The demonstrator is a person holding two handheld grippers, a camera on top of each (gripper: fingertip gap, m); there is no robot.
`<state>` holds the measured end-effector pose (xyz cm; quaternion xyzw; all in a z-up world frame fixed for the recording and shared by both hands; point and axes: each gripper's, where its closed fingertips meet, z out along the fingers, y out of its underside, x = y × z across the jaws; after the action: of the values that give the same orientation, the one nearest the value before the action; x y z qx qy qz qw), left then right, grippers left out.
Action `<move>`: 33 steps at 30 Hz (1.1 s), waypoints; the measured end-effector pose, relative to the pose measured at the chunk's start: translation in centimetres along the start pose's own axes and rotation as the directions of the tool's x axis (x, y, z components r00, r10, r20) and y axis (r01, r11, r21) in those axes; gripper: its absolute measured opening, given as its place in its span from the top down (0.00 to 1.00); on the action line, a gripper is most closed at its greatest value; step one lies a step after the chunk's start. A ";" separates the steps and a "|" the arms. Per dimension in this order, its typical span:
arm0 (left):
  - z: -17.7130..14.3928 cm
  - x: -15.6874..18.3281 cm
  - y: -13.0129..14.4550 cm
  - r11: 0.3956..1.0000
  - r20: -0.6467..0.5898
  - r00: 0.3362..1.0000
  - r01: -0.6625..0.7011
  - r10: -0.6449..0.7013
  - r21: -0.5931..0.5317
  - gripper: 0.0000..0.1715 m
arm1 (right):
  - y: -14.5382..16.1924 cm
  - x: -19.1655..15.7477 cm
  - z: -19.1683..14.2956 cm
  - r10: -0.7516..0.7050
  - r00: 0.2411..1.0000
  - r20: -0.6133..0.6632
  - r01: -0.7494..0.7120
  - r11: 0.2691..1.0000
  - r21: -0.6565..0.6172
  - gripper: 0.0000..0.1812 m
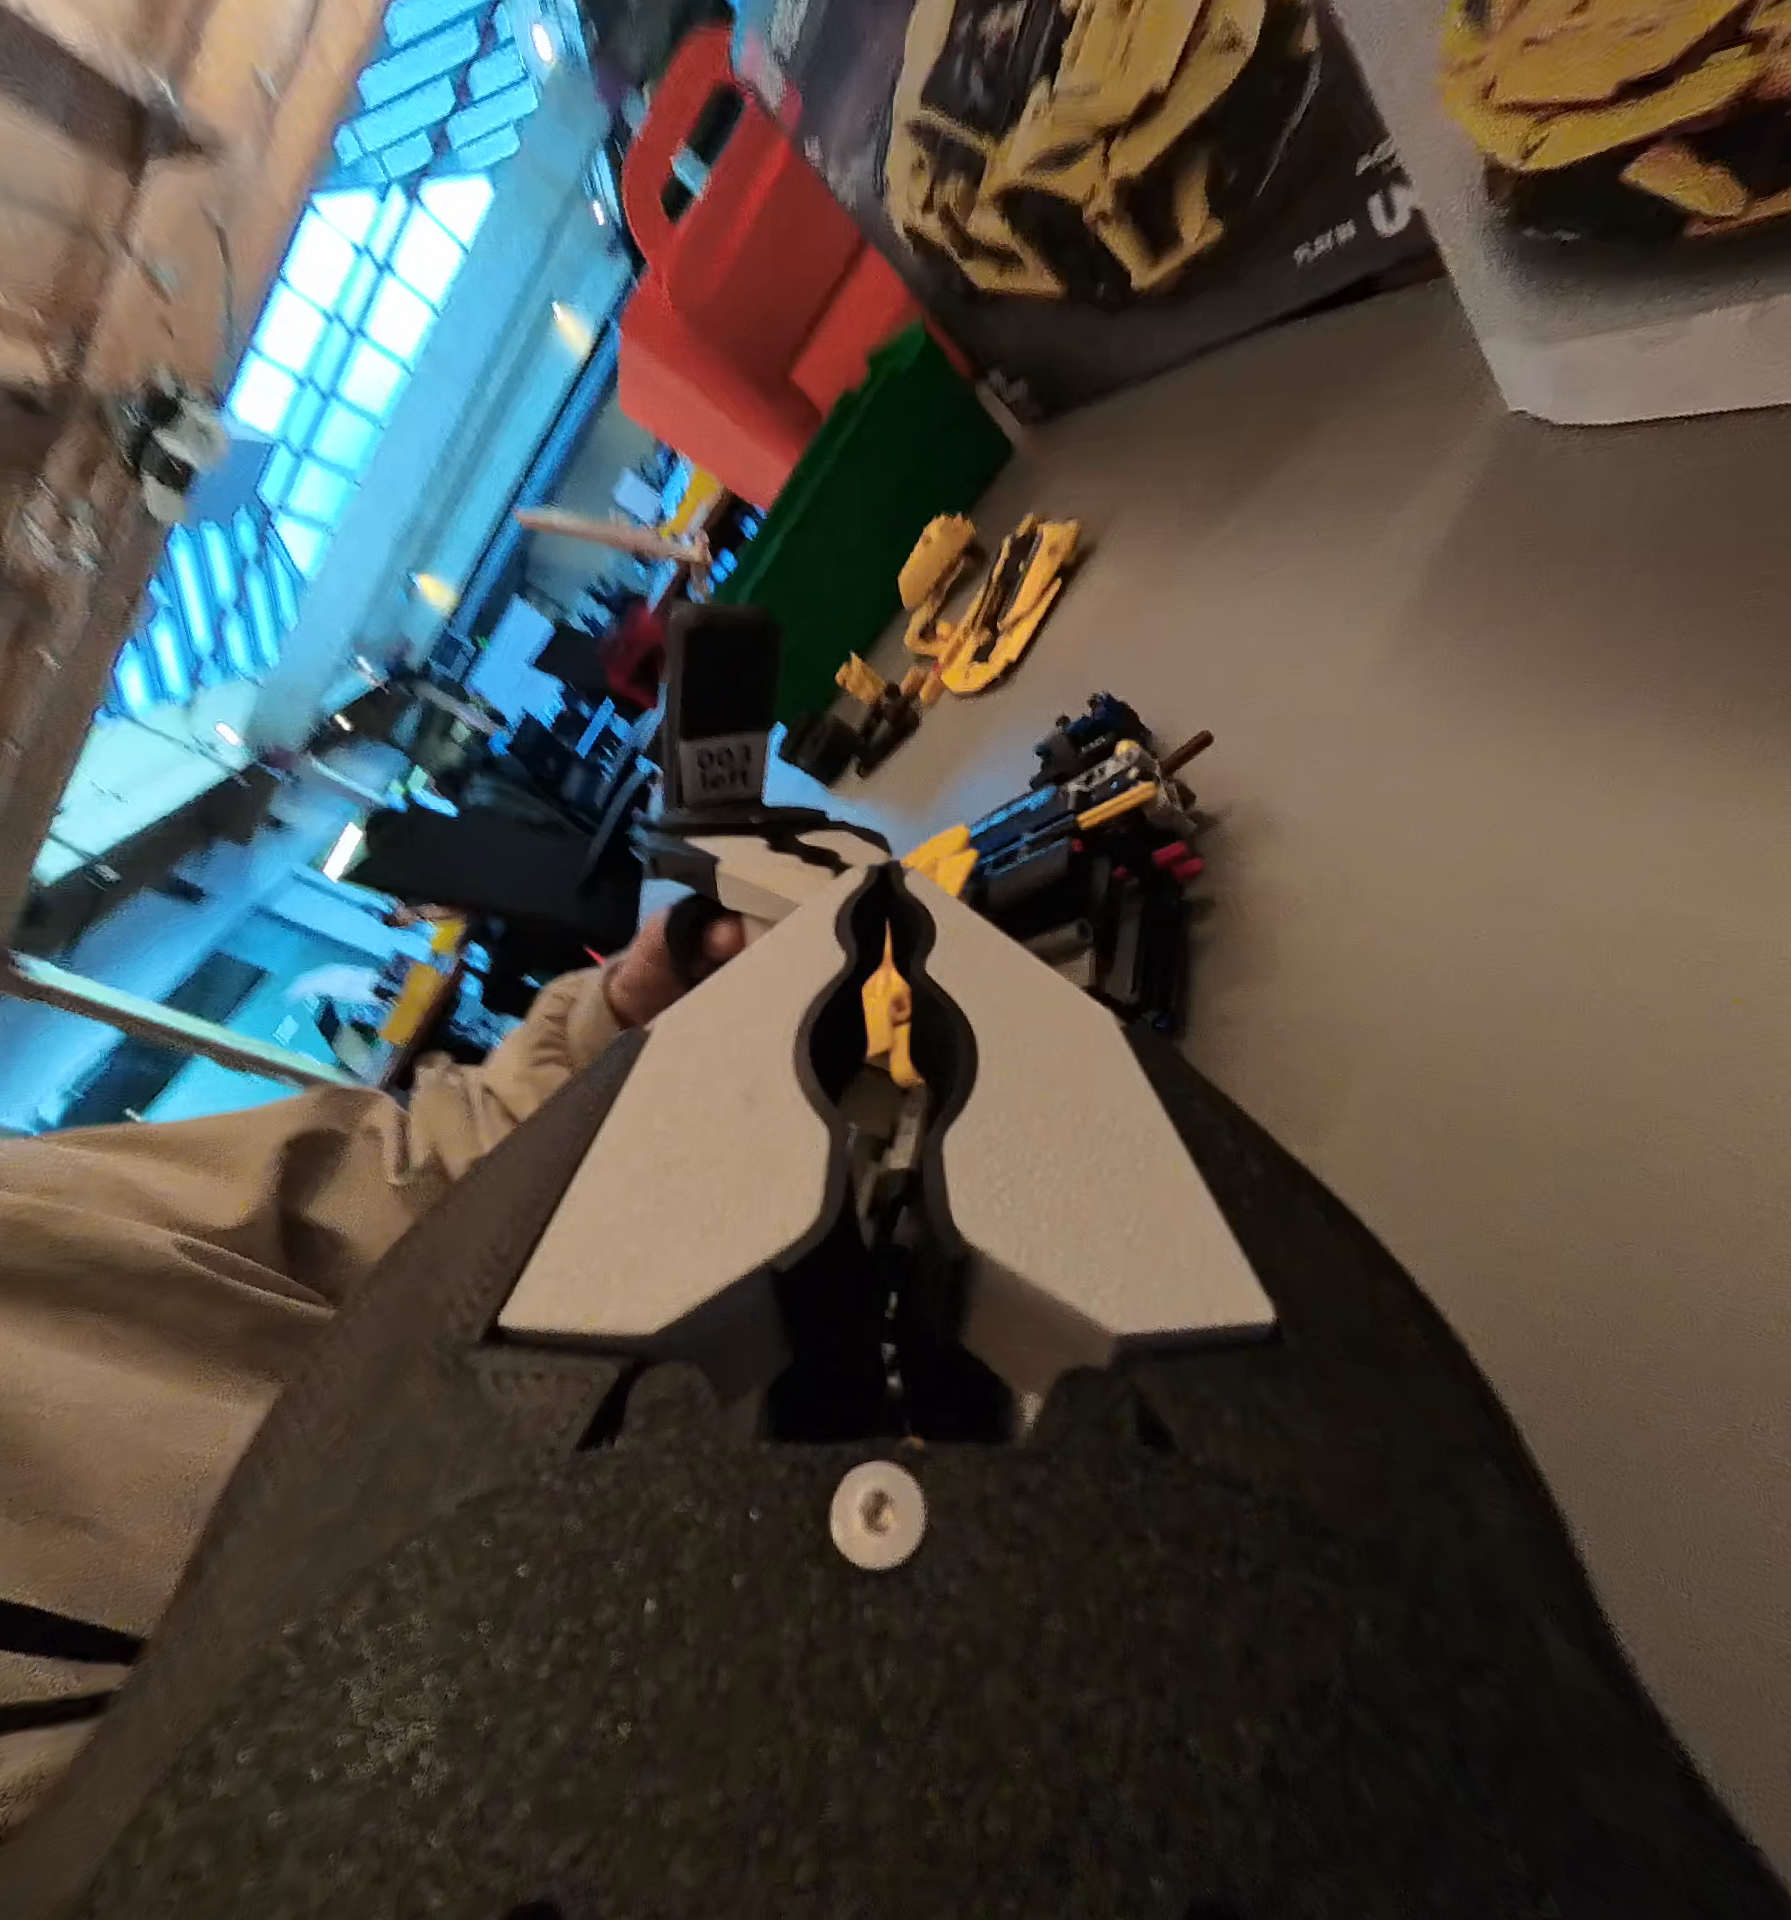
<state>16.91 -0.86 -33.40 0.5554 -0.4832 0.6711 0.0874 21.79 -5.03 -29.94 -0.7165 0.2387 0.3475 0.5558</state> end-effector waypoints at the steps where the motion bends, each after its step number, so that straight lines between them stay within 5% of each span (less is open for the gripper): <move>1: -0.1 0.2 0.0 1.000 0.004 1.000 -0.015 0.015 -0.005 0.96 | 0.3 0.1 0.3 -0.036 0.999 -0.017 0.036 0.999 -0.024 1.00; 7: -1.0 1.1 -1.4 0.977 0.110 0.971 -0.212 0.212 -0.016 0.95 | 0.6 -0.5 1.0 -0.363 0.925 -0.116 0.362 0.932 -0.030 1.00; 13: -2.2 0.1 -2.0 0.991 0.091 0.987 -0.135 0.133 0.012 0.95 | 0.7 -0.8 1.9 -0.561 0.805 -0.193 0.562 0.825 -0.053 0.81; 17: -3.0 -1.2 -2.7 0.995 0.118 0.989 -0.096 0.091 0.038 0.95 | 3.1 0.0 3.8 -0.627 0.742 -0.239 0.586 0.779 -0.222 0.67; 22: -3.1 -1.6 -2.5 0.998 0.113 0.993 -0.051 0.046 0.044 0.95 | 4.1 -0.2 5.2 -0.708 0.648 -0.282 0.650 0.707 -0.281 0.82; 26: -3.0 -1.9 -2.5 0.998 0.119 0.992 -0.042 0.037 0.042 0.95 | 4.9 1.5 5.4 -0.663 0.690 -0.291 0.579 0.746 -0.328 0.82; 28: -2.9 -2.1 -2.4 0.999 0.122 0.992 -0.036 0.031 0.039 0.95 | 4.4 1.2 5.4 -0.660 0.694 -0.287 0.592 0.750 -0.293 0.95; 33: -2.5 -1.9 -2.2 0.999 0.104 0.994 -0.022 0.019 0.028 0.95 | 3.8 1.2 5.3 -0.680 0.673 -0.291 0.615 0.733 -0.290 0.95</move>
<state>17.36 2.95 -33.57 0.5857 -0.4827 0.6494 0.0472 18.57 -0.89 -34.00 -0.8511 0.0403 0.0010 0.5235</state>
